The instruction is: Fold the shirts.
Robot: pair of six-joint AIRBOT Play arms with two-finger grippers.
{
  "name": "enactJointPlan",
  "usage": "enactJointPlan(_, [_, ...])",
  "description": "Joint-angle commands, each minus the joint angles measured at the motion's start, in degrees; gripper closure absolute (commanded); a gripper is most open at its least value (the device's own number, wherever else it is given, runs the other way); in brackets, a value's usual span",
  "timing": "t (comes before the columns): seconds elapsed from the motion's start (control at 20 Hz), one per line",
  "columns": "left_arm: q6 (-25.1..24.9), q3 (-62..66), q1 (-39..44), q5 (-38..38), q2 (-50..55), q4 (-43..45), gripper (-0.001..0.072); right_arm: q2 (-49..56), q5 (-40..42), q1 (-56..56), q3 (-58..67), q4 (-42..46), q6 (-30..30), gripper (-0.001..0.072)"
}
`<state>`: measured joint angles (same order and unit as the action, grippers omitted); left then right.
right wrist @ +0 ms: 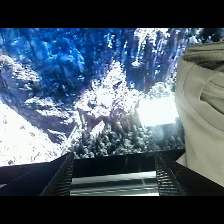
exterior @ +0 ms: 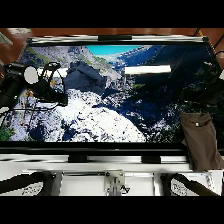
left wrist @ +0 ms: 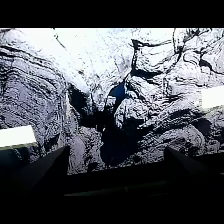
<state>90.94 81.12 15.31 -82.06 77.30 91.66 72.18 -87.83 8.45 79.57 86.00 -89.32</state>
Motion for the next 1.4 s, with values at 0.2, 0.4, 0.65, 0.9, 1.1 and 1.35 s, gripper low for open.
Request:
enactJointPlan(0.2, [0.09,0.00,-0.02,0.04,0.04,-0.07,-0.0013,0.04,1.88,-0.07,0.04,-0.02,-0.02,0.0103])
enactJointPlan(0.4, [0.50,0.00,0.09,7.91,0.92,-1.62,-0.0013,0.02,7.61,-0.07,0.04,-1.09,-0.68,0.0103])
enactJointPlan(0.65, [0.44,-0.04,-0.09,15.58,4.04,-2.56,-0.0013,0.04,8.81,-0.07,0.04,-2.56,-0.68,0.0103])
enactJointPlan(0.9, [0.46,3.17,-1.31,32.46,11.39,-3.98,0.0154,1.18,8.87,-0.07,0.04,-3.87,-0.17,0.0103])
enactJointPlan(1.1, [-0.26,16.74,-4.74,34.29,24.83,-5.60,0.0053,3.45,9.01,-0.07,0.04,-12.96,4.48,0.0103])
enactJointPlan(1.35, [-2.62,28.24,-5.97,34.36,37.53,-5.77,0.0027,3.72,8.44,-0.07,0.04,-15.21,6.23,0.0103])
